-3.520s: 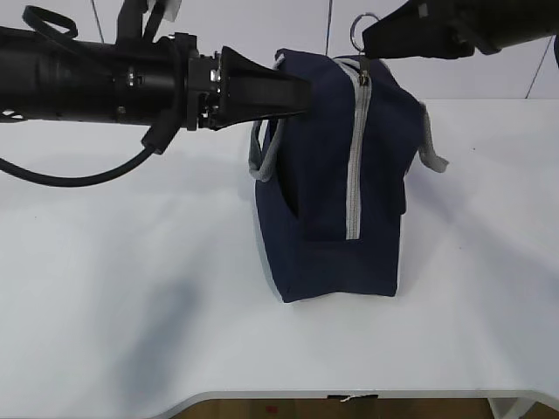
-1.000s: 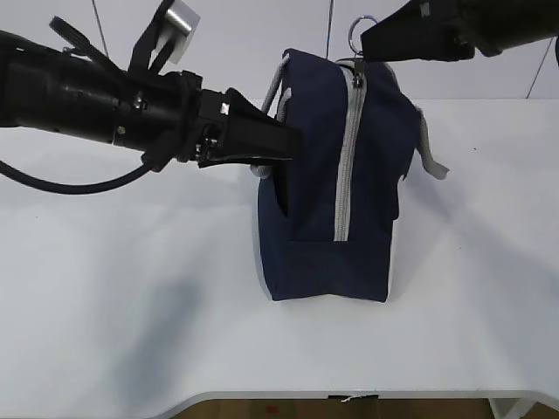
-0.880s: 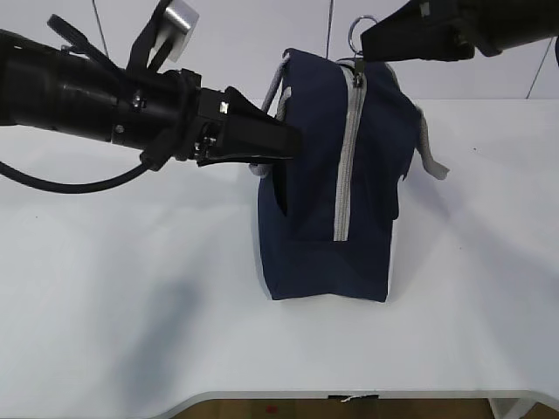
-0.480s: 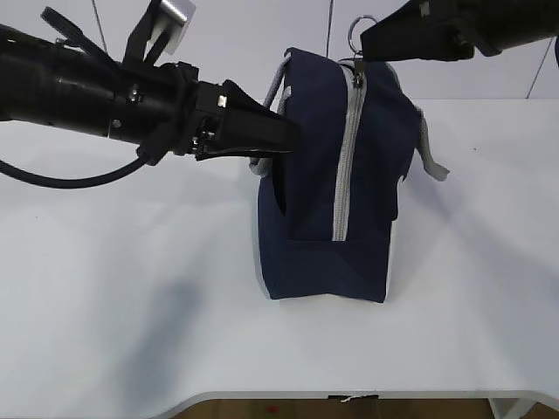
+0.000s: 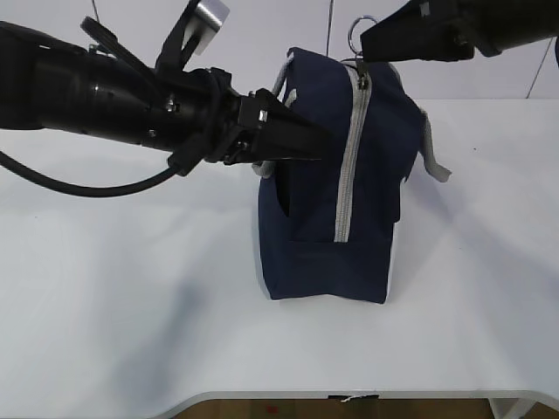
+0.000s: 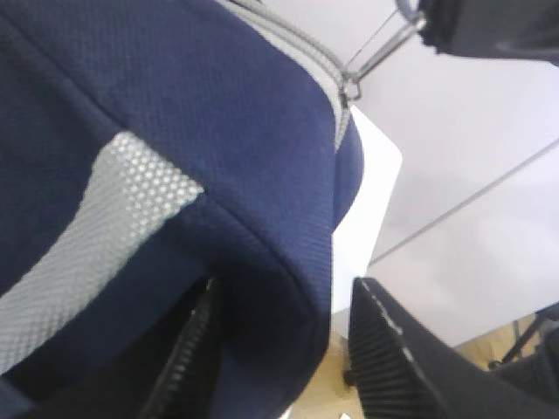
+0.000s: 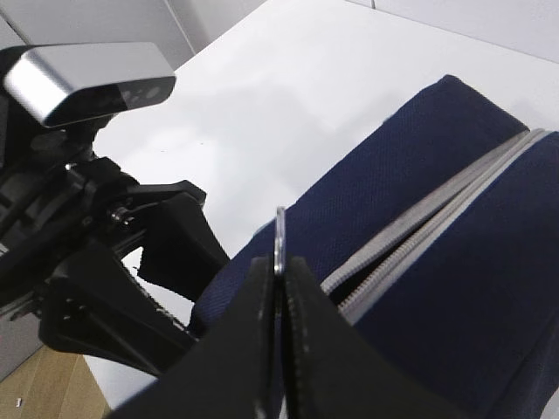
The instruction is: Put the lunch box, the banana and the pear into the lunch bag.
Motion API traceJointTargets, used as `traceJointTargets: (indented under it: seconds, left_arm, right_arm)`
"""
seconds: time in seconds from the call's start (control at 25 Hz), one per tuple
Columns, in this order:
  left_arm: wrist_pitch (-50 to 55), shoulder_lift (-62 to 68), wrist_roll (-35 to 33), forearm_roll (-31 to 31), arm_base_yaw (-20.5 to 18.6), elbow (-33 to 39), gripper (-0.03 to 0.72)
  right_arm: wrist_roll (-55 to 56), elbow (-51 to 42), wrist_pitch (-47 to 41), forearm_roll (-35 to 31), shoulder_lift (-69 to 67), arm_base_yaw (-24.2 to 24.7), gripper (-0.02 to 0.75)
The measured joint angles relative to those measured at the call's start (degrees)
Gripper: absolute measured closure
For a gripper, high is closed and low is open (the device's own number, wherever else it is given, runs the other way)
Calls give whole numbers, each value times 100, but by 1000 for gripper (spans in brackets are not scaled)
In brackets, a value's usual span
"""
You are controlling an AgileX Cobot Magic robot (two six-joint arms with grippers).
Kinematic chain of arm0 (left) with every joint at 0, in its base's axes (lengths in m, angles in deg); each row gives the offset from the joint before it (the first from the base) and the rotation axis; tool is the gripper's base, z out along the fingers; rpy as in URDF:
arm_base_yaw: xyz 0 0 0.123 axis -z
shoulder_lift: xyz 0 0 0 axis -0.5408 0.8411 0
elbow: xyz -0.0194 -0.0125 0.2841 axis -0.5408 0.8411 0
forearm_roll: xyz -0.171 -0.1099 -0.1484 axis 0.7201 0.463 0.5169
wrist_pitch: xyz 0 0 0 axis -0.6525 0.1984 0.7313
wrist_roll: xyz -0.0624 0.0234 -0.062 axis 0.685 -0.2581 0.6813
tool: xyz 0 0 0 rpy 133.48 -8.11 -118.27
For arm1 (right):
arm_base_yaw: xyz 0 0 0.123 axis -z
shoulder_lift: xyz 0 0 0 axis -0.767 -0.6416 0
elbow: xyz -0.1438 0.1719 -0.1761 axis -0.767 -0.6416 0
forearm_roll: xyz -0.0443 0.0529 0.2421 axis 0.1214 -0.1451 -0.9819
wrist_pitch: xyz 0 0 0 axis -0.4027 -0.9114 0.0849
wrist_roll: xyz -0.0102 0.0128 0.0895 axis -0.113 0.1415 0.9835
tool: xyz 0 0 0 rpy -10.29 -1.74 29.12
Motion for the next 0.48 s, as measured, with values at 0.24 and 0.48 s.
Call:
traceJointTargets:
  seconds: [0.24, 0.48]
  left_arm:
    - [-293, 0, -166, 14, 3, 0, 376]
    - [-399, 0, -272, 27, 15, 0, 472]
  right_arm:
    - [0, 0, 0, 0, 0, 0, 731]
    - [24, 0, -3, -42, -22, 0, 731]
